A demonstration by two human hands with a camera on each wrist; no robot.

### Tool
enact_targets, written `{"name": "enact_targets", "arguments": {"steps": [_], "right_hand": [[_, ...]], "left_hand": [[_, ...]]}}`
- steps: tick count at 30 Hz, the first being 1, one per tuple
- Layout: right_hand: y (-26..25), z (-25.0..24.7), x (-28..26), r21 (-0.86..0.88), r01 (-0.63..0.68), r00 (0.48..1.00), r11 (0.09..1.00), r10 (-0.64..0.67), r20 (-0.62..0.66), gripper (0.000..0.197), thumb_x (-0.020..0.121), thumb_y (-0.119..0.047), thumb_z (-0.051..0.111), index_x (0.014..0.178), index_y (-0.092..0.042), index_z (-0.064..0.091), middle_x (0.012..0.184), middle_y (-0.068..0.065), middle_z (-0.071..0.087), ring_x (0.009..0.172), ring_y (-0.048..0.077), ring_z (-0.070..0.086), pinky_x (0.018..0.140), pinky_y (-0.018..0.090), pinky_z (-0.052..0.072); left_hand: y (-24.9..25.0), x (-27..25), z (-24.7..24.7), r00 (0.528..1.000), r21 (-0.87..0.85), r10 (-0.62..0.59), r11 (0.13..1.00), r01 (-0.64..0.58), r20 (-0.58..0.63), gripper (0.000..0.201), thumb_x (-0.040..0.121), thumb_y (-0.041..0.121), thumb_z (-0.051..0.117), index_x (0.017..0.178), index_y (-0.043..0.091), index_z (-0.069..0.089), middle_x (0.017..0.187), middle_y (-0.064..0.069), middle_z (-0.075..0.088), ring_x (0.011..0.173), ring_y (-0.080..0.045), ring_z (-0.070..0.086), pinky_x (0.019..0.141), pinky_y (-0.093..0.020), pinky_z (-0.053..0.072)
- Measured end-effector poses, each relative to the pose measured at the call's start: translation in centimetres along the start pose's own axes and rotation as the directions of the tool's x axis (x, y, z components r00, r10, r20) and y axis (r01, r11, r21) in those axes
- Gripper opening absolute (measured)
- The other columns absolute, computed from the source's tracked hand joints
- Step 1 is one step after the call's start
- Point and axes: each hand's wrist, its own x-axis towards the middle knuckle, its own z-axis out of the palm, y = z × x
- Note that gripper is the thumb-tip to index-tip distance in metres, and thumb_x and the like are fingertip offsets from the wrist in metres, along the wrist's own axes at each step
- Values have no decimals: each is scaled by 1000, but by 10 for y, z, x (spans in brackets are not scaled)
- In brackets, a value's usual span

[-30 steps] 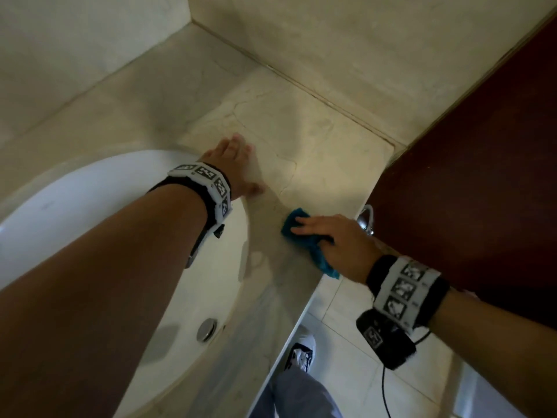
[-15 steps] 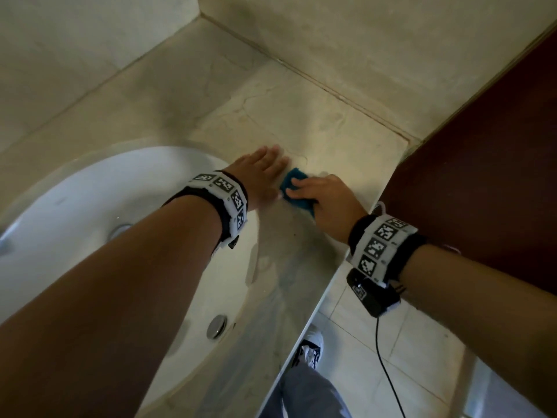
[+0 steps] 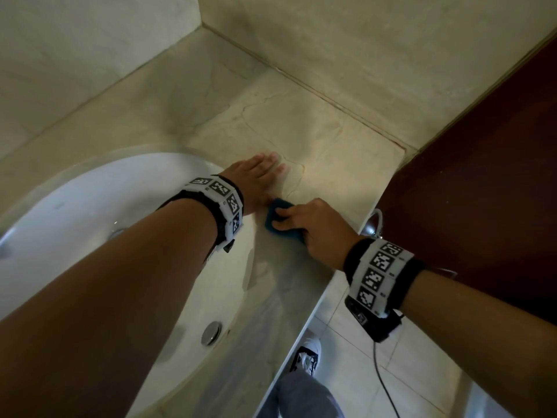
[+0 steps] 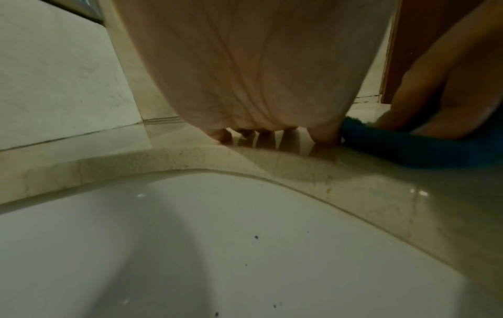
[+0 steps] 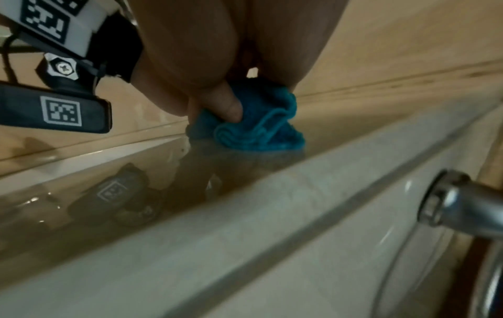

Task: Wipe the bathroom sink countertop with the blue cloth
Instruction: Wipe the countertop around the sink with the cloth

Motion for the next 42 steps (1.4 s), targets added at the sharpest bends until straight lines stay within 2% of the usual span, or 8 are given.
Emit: {"name": "enact_targets", "arguments": {"steps": [5, 10, 14, 17, 25, 29, 35, 42], "right_hand": [[4, -3, -37, 71, 49, 999, 996, -51, 18, 46, 71, -2, 35, 93, -8, 74, 110, 11, 69, 98, 20, 63, 92, 38, 51], [29, -44, -21, 103, -290, 931, 951, 306, -202, 52, 72, 16, 40, 110, -6, 68, 127, 11, 58, 120, 22, 52, 98, -7, 18], [70, -79, -7, 82, -541, 762, 837, 529, -373, 47, 82, 11, 44, 121, -9, 61, 137, 11, 50, 128, 26, 44, 104, 10, 21], [90, -79, -9, 46, -635, 722, 771, 614, -319, 50, 85, 8, 42, 128, -12, 55, 143, 11, 43, 133, 28, 38, 113, 25, 23], [55, -35, -39, -83, -166, 977, 983, 152, -152, 55, 64, 11, 37, 106, -3, 70, 117, 20, 63, 108, 20, 56, 102, 23, 36], [94, -70, -25, -62, -349, 913, 935, 324, -246, 55, 72, 21, 38, 114, -3, 65, 129, 18, 56, 123, 26, 50, 106, 3, 18], [134, -92, -8, -46, -604, 770, 796, 567, -294, 51, 87, 11, 43, 133, -10, 48, 145, 15, 39, 136, 31, 34, 117, 30, 19], [66, -50, -42, -137, -440, 882, 888, 399, -251, 50, 83, 8, 44, 129, -7, 53, 138, 18, 48, 129, 34, 44, 113, 40, 29]], "left_hand": [[3, 2, 0, 995, 74, -60, 996, 55, 78, 69, 97, 43, 29, 149, 19, -9, 158, -4, -13, 146, -22, -6, 118, -40, 10], [7, -5, -4, 996, 18, -58, 998, 57, 75, 65, 99, 42, 28, 149, 24, -10, 158, 0, -15, 146, -21, -7, 119, -39, 9], [3, -4, -1, 997, 4, -35, 999, 35, 71, 67, 99, 45, 28, 149, 26, -11, 157, 0, -17, 146, -21, -8, 118, -39, 7], [3, -4, -1, 997, -35, -34, 999, 36, 76, 66, 99, 45, 29, 149, 28, -10, 157, 2, -18, 146, -20, -10, 118, -39, 5], [12, -2, -7, 989, -72, -88, 993, 97, 118, 82, 91, 56, 40, 149, 26, -11, 157, 1, -18, 146, -22, -11, 119, -42, 4], [10, -1, -7, 982, -105, -85, 989, 104, 168, 94, 83, 68, 42, 147, 30, -15, 155, 4, -24, 144, -19, -16, 119, -42, -1], [7, 1, -3, 984, -104, -85, 989, 102, 155, 93, 83, 69, 41, 147, 32, -16, 154, 5, -26, 144, -18, -18, 119, -43, -2], [13, -3, -6, 988, -100, -96, 989, 108, 118, 91, 85, 65, 42, 149, 26, -11, 156, 2, -20, 145, -21, -12, 119, -43, 2]]}}
